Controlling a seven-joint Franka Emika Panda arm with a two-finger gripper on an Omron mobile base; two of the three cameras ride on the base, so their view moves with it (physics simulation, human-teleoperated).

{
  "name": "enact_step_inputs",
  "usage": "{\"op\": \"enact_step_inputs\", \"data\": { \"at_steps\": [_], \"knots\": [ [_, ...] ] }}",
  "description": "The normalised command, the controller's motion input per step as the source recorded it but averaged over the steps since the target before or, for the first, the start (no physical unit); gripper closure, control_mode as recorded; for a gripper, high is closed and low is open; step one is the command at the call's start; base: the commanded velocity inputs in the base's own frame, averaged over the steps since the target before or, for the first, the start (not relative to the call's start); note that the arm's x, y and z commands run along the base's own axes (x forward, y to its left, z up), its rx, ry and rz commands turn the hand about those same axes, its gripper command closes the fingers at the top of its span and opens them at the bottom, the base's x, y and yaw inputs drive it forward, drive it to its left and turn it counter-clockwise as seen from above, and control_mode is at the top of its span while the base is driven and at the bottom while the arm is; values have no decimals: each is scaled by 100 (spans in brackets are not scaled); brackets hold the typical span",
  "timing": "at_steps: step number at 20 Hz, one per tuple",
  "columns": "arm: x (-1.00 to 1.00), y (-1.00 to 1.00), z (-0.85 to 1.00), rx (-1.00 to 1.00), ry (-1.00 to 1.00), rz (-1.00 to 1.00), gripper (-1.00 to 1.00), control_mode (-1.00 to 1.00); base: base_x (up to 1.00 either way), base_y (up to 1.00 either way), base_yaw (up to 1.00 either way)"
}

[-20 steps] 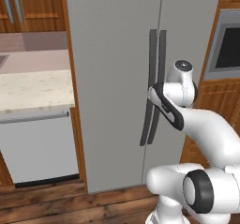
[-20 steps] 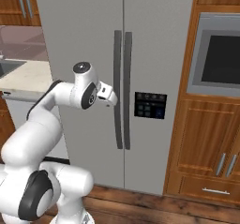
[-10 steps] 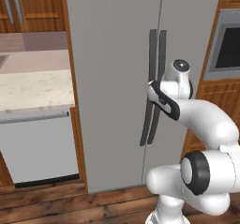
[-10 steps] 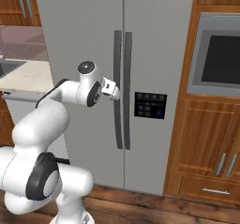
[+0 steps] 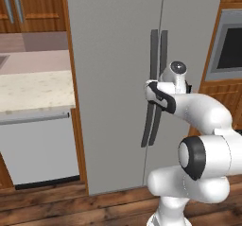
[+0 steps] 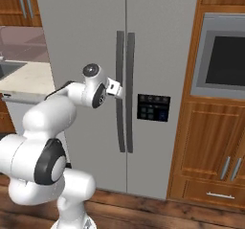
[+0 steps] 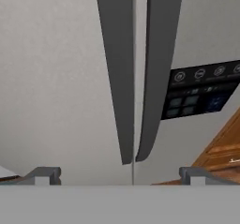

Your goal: Retrieve the tangerine and mango from the fridge and place them into the bowl on the dining table.

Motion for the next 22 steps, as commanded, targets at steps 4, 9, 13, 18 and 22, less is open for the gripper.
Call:
{"op": "enact_step_inputs", "data": {
  "at_steps": [4,9,13,18,22],
  "knots": [
    [40,0,0,0,-2,0,-100,-100,0,0,0],
    [40,0,0,0,-4,0,-100,-100,0,0,0],
    [36,0,0,0,-8,0,-100,-100,0,0,0],
    [33,0,-1,0,-10,0,-100,-100,0,0,0],
    [33,0,-6,0,-8,0,-100,-100,0,0,0]
  ]
}}
